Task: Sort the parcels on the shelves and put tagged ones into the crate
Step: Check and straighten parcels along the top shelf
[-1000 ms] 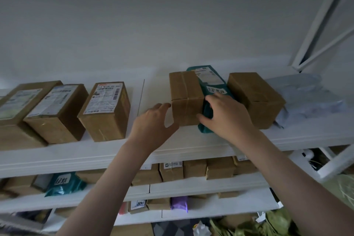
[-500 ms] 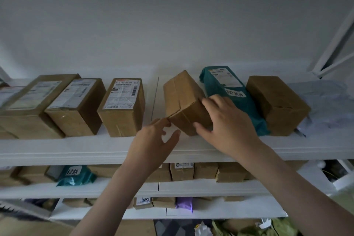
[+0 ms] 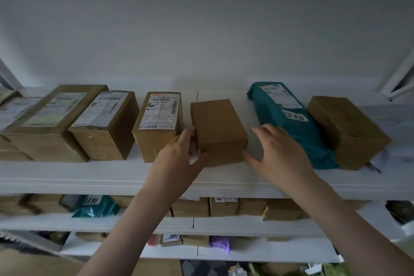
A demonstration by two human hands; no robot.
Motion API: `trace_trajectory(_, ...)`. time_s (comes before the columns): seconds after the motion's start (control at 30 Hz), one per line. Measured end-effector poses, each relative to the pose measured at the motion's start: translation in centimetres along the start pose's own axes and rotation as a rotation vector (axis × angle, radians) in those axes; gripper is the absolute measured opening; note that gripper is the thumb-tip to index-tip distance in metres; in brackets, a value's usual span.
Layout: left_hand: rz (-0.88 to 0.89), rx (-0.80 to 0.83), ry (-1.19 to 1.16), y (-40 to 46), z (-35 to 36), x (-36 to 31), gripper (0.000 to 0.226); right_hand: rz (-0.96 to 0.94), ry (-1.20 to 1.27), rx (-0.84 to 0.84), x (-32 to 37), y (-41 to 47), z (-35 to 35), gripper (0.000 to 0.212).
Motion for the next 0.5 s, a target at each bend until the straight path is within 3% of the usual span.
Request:
trace_trajectory(0.13,0.038,0.013,0.017,0.4,0.7,-0.9,0.067,-0.012,-0.027,0.032,-0.4,-0.7,1.3,0.044)
trace_trajectory(0.5,0.124,0.061,-0.032,1.3,3.0,-4.0,0.071,0.017,0.059,-0.018,-2.6,-3.6,1.9,0.045)
Point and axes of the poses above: each hand's wrist, its own y-axis towards the middle knuckle, its own z-axis out of the palm, x = y × z, the point moved 8 cm from there along y, towards the middle knuckle, and after that the axes turned 14 degrees about -z, right-handed, at the moved point
